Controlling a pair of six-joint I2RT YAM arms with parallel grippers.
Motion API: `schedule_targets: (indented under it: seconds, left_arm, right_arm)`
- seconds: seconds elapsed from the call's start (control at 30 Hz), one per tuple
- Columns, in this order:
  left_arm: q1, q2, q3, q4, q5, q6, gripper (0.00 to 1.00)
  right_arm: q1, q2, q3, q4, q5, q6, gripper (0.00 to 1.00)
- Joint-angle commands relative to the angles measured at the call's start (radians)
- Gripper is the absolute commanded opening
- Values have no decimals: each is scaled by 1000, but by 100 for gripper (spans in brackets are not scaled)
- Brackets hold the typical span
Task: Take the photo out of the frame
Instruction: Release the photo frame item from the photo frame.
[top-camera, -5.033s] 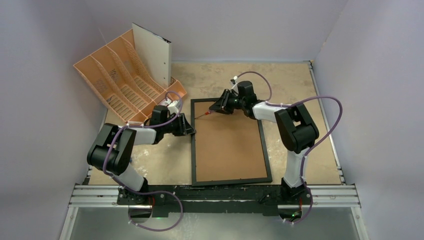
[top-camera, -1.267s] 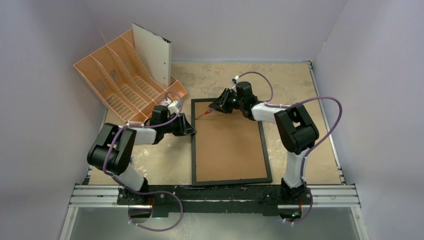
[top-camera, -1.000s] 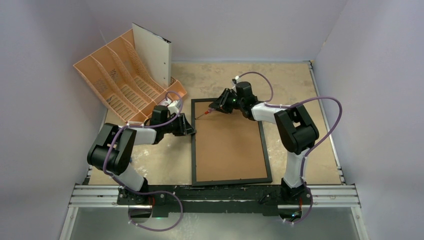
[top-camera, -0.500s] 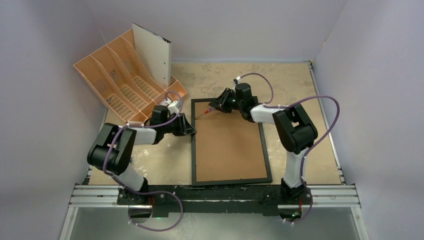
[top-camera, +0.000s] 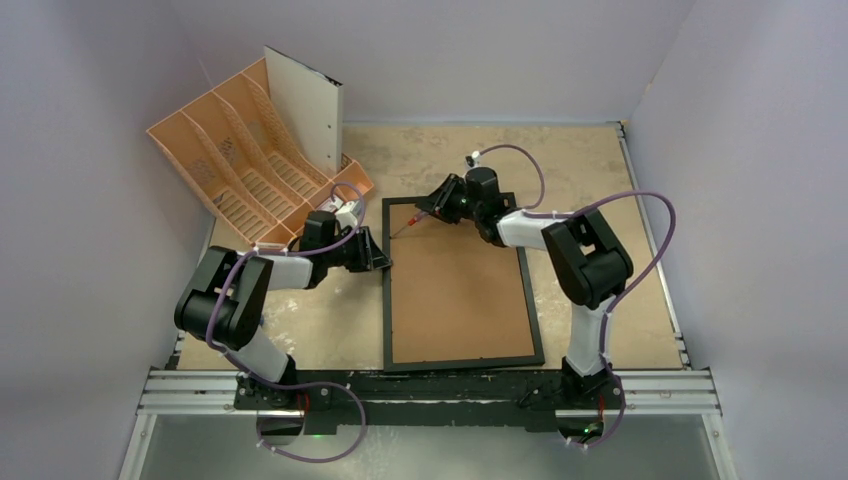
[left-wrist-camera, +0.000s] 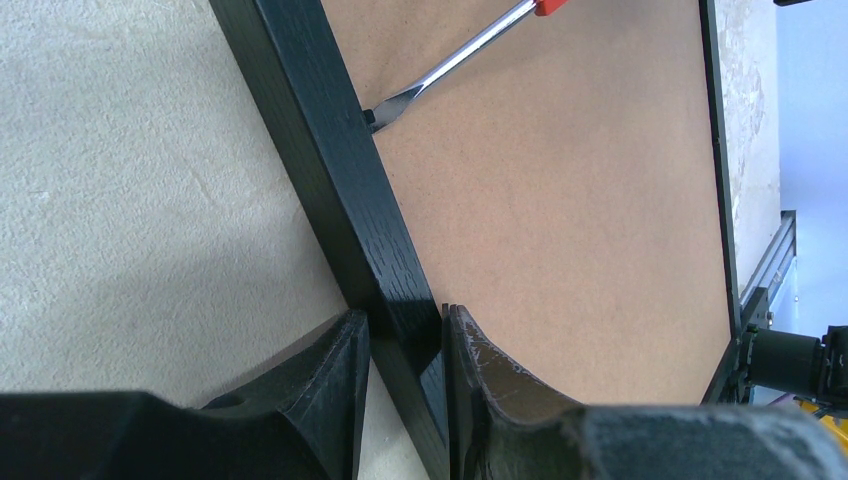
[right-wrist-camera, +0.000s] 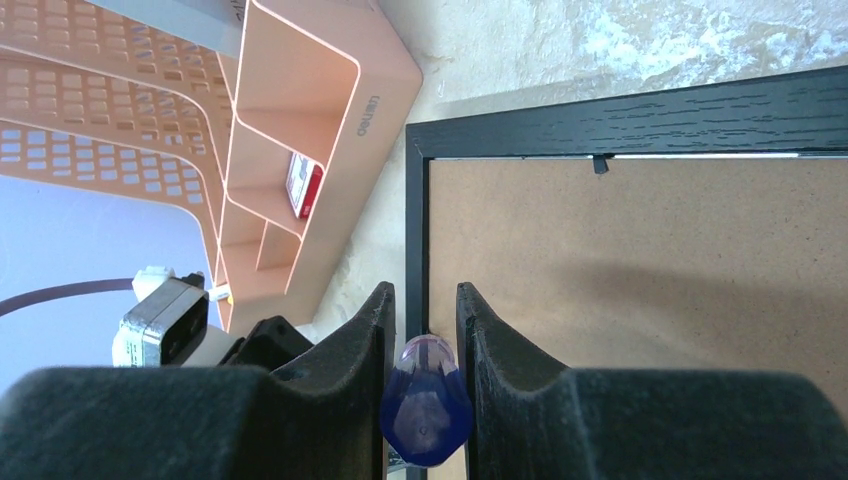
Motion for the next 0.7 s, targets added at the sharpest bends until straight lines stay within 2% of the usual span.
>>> schedule_targets:
  seconds: [0.0, 0.37, 0.67]
  left_arm:
    - [-14, 19, -23, 3, 62, 14, 12]
    - [-14, 17, -23, 12, 62, 9, 11]
    - [-14, 6, -26, 11, 58, 6, 11]
  right_arm:
    - [98, 30, 14, -20, -41, -36, 0]
    - [159, 37, 236, -245, 35, -226, 0]
    - [269, 73, 424, -423, 155, -346, 0]
